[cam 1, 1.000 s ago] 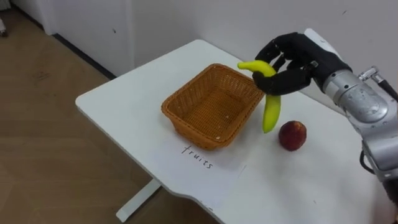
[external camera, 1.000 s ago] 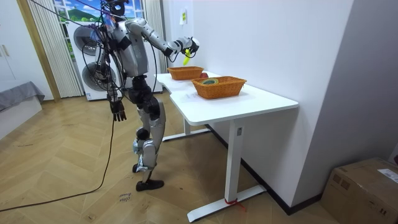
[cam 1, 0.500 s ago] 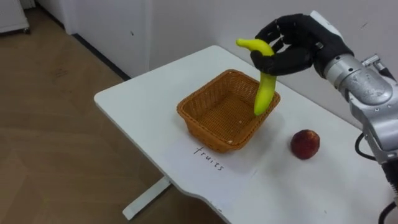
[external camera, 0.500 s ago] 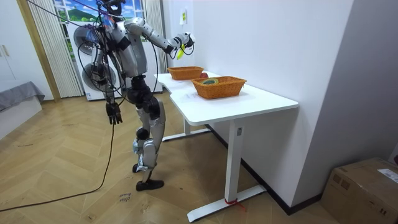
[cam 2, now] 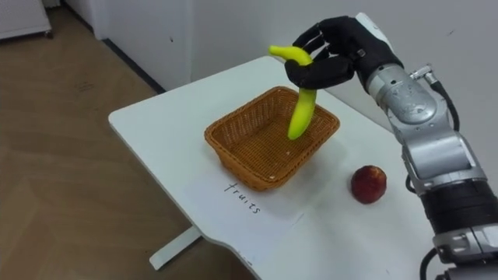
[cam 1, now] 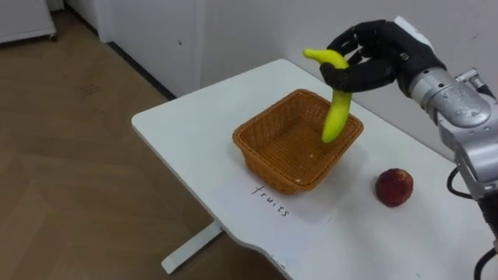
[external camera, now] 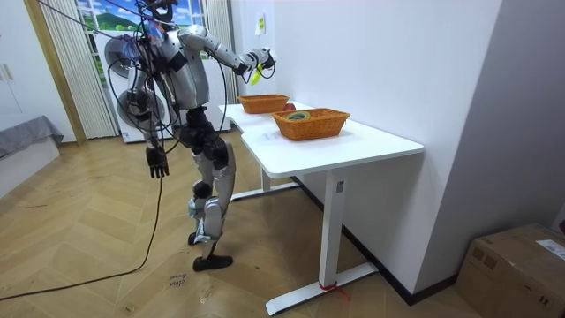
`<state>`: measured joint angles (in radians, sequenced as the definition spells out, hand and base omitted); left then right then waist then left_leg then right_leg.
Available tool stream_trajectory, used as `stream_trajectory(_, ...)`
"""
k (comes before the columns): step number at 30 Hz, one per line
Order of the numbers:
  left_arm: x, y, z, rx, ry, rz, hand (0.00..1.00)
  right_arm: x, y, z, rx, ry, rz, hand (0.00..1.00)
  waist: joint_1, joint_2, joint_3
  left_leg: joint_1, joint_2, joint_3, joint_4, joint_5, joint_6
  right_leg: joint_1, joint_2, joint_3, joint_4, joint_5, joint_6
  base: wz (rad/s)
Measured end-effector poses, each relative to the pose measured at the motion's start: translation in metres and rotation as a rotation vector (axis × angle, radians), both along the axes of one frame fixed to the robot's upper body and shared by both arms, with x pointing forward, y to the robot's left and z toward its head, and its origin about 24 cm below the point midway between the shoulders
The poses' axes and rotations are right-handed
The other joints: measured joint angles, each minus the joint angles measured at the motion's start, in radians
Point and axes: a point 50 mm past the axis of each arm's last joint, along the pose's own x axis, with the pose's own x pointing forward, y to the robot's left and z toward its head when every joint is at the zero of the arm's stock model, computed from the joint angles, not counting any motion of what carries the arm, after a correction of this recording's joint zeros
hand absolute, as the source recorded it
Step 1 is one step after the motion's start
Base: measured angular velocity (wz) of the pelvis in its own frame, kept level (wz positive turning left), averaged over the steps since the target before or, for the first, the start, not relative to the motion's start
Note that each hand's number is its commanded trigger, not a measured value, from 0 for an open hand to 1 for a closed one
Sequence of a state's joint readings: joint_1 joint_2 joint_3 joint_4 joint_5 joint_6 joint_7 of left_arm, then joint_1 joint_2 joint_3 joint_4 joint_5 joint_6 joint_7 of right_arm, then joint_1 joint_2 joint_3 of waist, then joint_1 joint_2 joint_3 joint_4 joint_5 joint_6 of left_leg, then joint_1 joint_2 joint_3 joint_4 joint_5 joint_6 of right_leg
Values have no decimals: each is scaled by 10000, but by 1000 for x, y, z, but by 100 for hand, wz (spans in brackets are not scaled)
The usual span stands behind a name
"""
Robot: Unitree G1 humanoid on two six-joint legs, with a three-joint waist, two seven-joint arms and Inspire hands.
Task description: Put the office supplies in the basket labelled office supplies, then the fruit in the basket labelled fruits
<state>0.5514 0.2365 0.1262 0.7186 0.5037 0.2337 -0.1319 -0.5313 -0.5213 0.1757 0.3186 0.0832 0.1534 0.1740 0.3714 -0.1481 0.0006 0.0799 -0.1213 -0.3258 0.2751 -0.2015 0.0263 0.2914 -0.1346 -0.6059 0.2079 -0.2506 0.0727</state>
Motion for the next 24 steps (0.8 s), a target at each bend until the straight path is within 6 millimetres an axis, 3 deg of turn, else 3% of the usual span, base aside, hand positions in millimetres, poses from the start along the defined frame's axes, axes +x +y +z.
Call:
stream_trajectory(11,-20,4,4,272,419,212,0,1,-14,-29,299,961,-1103,100,386,130,40,6,-91,-257,116,2,4,99,-37,-135,125,-29,46,7)
stream_trajectory(13,-23,4,4,382,493,235,0,0,-15,-37,337,1300,-1148,87,395,137,47,-9,-115,-331,155,2,3,121,-42,-173,146,-35,56,12)
stream_trajectory(15,-26,5,4,398,592,232,0,-1,-16,-45,247,1631,-1190,61,465,134,49,-24,-134,-368,165,2,1,148,-60,-282,148,-53,83,8)
stream_trajectory(16,-26,5,4,399,606,232,0,-1,-16,-46,231,1694,-1219,19,482,134,49,-24,-135,-369,166,2,1,151,-62,-289,148,-56,88,7)
stream_trajectory(17,-26,5,4,397,621,237,0,-1,-18,-49,220,1795,-1302,4,519,131,49,-37,-137,-366,171,3,0,148,-66,-298,150,-64,95,3)
stream_trajectory(18,-27,4,4,378,646,246,0,-1,-19,-50,219,1829,-1333,0,525,122,42,-67,-135,-337,176,4,-2,112,-67,-296,151,-66,97,0)
stream_trajectory(24,-28,6,5,416,635,204,0,-2,-22,-53,463,1953,-1507,0,508,119,41,-182,-145,-367,259,22,-5,67,-53,-305,149,-67,96,1)
